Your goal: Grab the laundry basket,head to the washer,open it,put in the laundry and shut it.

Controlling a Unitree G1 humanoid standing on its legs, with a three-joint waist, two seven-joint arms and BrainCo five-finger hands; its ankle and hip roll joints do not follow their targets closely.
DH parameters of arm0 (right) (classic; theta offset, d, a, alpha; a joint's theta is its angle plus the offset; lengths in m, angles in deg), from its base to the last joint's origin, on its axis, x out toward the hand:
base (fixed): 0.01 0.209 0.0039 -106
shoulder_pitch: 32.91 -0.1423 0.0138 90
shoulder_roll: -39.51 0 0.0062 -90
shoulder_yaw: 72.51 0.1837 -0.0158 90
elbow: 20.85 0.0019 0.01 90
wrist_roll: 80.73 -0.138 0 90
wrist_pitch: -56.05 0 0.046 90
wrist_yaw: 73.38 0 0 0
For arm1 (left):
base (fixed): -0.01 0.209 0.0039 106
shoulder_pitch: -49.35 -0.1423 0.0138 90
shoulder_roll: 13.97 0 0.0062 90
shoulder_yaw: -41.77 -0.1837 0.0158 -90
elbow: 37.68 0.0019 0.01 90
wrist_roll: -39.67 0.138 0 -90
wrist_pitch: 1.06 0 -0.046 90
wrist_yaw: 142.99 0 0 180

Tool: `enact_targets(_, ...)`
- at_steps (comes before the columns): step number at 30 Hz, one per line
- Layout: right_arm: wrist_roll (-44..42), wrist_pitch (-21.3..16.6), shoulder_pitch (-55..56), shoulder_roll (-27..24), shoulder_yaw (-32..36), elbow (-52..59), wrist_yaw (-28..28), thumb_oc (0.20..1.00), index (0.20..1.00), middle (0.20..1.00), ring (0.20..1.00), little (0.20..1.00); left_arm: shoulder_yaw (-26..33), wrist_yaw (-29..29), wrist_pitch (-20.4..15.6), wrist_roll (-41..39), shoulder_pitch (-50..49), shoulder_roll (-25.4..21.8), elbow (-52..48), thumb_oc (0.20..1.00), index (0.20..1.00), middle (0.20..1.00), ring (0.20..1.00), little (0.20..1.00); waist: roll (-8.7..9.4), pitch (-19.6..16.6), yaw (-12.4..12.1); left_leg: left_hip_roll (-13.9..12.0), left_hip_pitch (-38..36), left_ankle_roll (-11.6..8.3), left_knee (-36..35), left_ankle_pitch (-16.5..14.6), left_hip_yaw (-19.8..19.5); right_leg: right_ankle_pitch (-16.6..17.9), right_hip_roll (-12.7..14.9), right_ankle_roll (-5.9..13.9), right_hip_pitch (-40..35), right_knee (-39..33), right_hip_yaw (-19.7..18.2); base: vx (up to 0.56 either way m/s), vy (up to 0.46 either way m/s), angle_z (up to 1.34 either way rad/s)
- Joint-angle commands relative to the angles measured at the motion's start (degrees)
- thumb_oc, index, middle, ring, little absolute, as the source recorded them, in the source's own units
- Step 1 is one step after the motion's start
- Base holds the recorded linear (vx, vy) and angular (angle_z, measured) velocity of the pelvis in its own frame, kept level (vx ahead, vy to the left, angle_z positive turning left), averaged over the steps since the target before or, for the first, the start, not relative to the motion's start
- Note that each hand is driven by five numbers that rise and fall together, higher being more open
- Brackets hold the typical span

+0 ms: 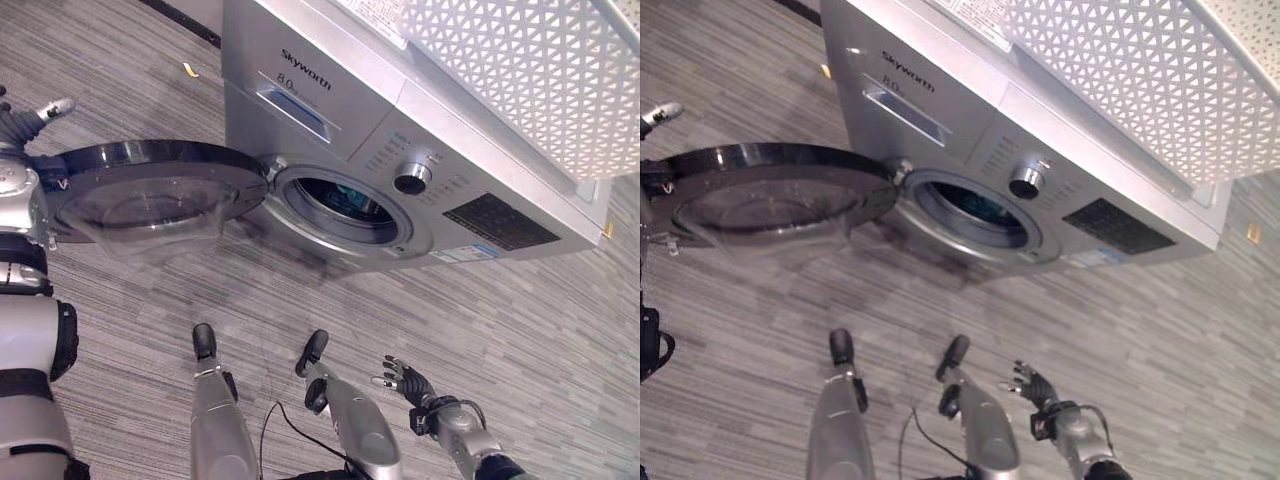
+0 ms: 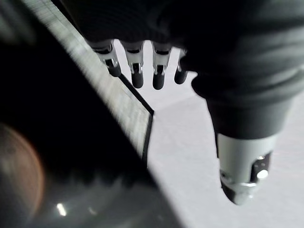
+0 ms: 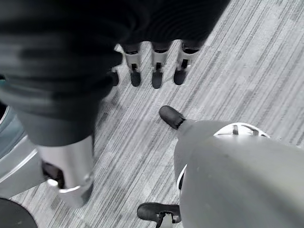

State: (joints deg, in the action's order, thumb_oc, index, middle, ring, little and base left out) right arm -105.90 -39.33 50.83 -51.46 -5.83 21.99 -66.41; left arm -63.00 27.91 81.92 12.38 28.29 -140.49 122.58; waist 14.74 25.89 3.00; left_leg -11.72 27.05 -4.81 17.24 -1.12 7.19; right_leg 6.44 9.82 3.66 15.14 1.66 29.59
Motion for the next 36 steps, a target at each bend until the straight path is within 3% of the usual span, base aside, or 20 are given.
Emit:
enact_targets(1, -2.0, -1.6, 1.5, -1.6, -1.4, 0.2, -0.4, 1.0, 1.0, 1.0, 1.0, 1.0, -1.4, -1.0, -2.0, 1.1, -4.2, 1.9, 3.6, 1.0, 1.0, 1.0, 1.0, 1.0, -0.11, -3.4, 1.2, 0.7, 0.1, 2.47, -0.6, -1.9, 0.1, 0.0, 5.9, 7.0, -0.8, 3.2, -5.0, 0.02, 0.037, -0.19)
enact_targets(5, -1.5, -1.7, 2.3, -2.4, -1.2, 0.7, -0.2, 1.0, 1.0, 1.0, 1.0, 1.0, 1.3, -0.6, -2.2, 2.1, -12.2, 7.9, 1.1, 1.0, 1.0, 1.0, 1.0, 1.0, -0.72, -3.4, 1.4, 0.7, -1.7, 2.68, -0.3, -2.8, 1.1, -0.4, 6.1, 6.34, -1.4, 3.6, -6.0, 0.03, 0.03, -0.23)
enact_targets(7, -1.1, -1.6, 2.4, -2.5, -0.1, 0.2, -0.3, 1.0, 1.0, 1.0, 1.0, 1.0, 3.5, 0.1, -2.5, -0.8, -16.8, 12.0, -0.5, 1.0, 1.0, 1.0, 1.0, 1.0, -1.34, -3.2, 1.4, 0.9, -2.5, 2.84, -0.1, -3.2, 1.3, -0.7, 6.3, 6.06, -1.8, 3.9, -6.4, 0.04, 0.026, -0.09)
enact_targets(8, 0.3, -1.2, 2.4, -2.7, 1.1, -0.4, -0.7, 1.0, 1.0, 1.0, 1.0, 1.0, 5.1, 1.3, -2.4, -3.2, -21.9, 17.0, -2.3, 1.0, 1.0, 1.0, 1.0, 1.0, -2.29, -3.2, 1.3, 0.9, -3.9, 2.92, -0.1, -3.6, 1.8, -0.9, 6.5, 5.86, -2.8, 3.9, -6.6, 0.04, 0.016, -0.04)
enact_targets(9, 0.3, -1.2, 2.6, -2.9, 1.1, -0.4, -0.7, 1.0, 1.0, 1.0, 1.0, 1.0, 5.2, 1.2, -2.3, -3.2, -22.2, 17.1, -2.5, 1.0, 1.0, 1.0, 1.0, 1.0, -2.39, -3.2, 1.3, 0.9, -4.1, 2.91, -0.2, -3.6, 1.9, -0.9, 6.5, 5.87, -2.9, 3.8, -6.7, 0.05, 0.006, -0.11)
enact_targets(10, 1.3, -0.6, 2.4, -3.4, 2.5, -0.8, -0.7, 1.0, 1.0, 1.0, 1.0, 1.0, 5.0, 2.4, -2.4, -4.4, -27.5, 21.6, -5.4, 1.0, 1.0, 1.0, 1.0, 1.0, -3.4, -3.0, 1.0, 1.0, -5.7, 2.92, -0.5, -3.7, 2.3, -1.1, 6.5, 5.62, -3.7, 3.8, -6.9, 0.02, 0.0, -0.15)
enact_targets(14, 1.9, -0.1, 2.2, -4.1, 4.1, -0.6, -0.9, 1.0, 1.0, 1.0, 1.0, 1.0, 3.5, 3.5, -2.3, -4.8, -34.4, 26.7, -10.7, 1.0, 1.0, 1.0, 1.0, 1.0, -4.75, -3.0, 0.6, 1.0, -7.6, 2.81, -1.0, -3.6, 2.8, -1.1, 6.5, 5.45, -4.9, 3.6, -7.2, 0.03, -0.01, -0.13)
enact_targets(16, 2.8, 0.4, 2.6, -5.2, 6.1, 0.2, -0.4, 1.0, 1.0, 1.0, 1.0, 1.0, 0.1, 6.2, -1.9, -4.9, -43.0, 30.8, -17.9, 1.0, 1.0, 1.0, 1.0, 1.0, -6.4, -3.3, 0.0, 0.6, -10.7, 2.54, -2.6, -3.1, 3.8, -1.4, 6.4, 5.19, -6.8, 2.9, -7.9, 0.09, -0.059, -0.09)
enact_targets(21, 4.5, 0.7, 2.8, -6.6, 7.4, -1.0, 0.2, 1.0, 1.0, 1.0, 1.0, 1.0, -3.4, 9.0, -1.1, -4.4, -48.8, 33.1, -22.3, 1.0, 1.0, 1.0, 1.0, 1.0, -8.32, -5.2, -0.3, 0.0, -14.2, 1.68, -5.6, -1.6, 4.8, -1.8, 5.8, 5.01, -8.8, 1.6, -8.3, 0.09, -0.083, -0.16)
enact_targets(23, 5.7, 0.8, 3.3, -6.8, 8.1, -2.6, 0.5, 1.0, 1.0, 1.0, 1.0, 1.0, -4.4, 10.1, -0.8, -3.0, -51.0, 33.2, -24.5, 1.0, 1.0, 1.0, 1.0, 1.0, -9.51, -7.6, 0.0, -1.0, -16.6, 0.94, -8.2, -0.2, 6.2, -1.9, 5.1, 5.06, -9.5, 0.4, -9.0, 0.12, -0.135, -0.11)
enact_targets(32, 7.2, 1.2, 7.3, -8.6, 10.5, -3.5, 1.6, 1.0, 1.0, 1.0, 1.0, 1.0, -1.9, 10.6, -0.3, -3.5, -54.2, 33.9, -24.5, 1.0, 1.0, 1.0, 1.0, 1.0, -13.43, -15.3, 2.6, -5.4, -23.8, -1.89, -16.1, 5.6, 12.6, -3.6, 1.0, 4.38, -10.4, -1.7, -11.8, 0.1, -0.136, -0.35)
enact_targets(36, 7.6, 1.4, 9.7, -9.3, 10.6, -2.3, 1.9, 1.0, 1.0, 1.0, 1.0, 1.0, -2.8, 10.2, -0.4, -3.3, -54.1, 35.4, -25.9, 1.0, 1.0, 1.0, 1.0, 1.0, -15.35, -17.1, 3.4, -6.4, -24.9, -2.89, -18.6, 8.7, 12.8, -4.8, -1.1, 3.4, -11.3, -3.2, -12.4, 0.06, -0.162, -0.2)
